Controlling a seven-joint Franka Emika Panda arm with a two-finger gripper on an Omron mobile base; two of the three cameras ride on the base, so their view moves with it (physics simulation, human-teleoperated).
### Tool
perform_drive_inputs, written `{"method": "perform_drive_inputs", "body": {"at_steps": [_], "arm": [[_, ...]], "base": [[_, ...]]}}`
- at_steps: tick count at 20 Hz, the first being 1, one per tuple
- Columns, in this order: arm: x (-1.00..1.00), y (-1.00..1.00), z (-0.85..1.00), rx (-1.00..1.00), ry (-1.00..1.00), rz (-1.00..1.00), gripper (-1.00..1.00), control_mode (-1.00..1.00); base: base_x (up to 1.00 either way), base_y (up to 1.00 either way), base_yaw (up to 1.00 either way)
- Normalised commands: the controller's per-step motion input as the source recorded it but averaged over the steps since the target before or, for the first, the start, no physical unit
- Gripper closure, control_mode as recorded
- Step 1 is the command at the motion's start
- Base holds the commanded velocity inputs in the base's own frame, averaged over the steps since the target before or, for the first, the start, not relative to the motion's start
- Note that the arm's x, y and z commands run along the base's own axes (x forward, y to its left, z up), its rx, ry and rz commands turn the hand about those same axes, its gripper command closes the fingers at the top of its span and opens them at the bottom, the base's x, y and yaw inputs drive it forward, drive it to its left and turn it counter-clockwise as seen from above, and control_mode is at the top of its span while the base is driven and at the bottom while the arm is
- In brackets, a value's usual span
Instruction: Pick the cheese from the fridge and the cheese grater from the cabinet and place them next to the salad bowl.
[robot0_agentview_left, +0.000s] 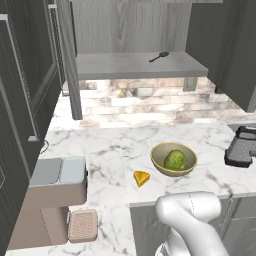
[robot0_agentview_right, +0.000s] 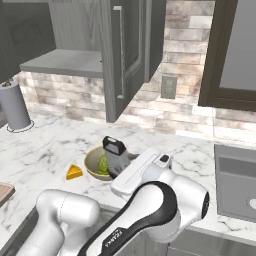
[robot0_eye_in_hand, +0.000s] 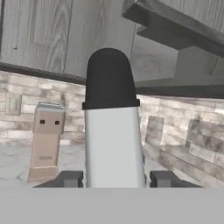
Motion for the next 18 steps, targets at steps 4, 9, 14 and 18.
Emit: {"method": "perform_drive_inputs", "body": {"at_steps": [4, 9, 14, 18], "arm": [[0.38, -0.03, -0.23, 0.0, 0.11, 0.0, 1.0, -1.0], [0.23, -0.03, -0.22, 0.0, 0.01, 0.03, 1.0, -1.0], [0.14, -0.08, -0.23, 0.0, 0.0, 0.04, 1.0, -1.0], [0.13, -0.15, -0.26, 0.0, 0.0, 0.05, 1.0, -1.0]], "base": [[0.0, 0.0, 0.0], [0.0, 0.0, 0.0], [0.0, 0.0, 0.0], [0.0, 0.0, 0.0]]}}
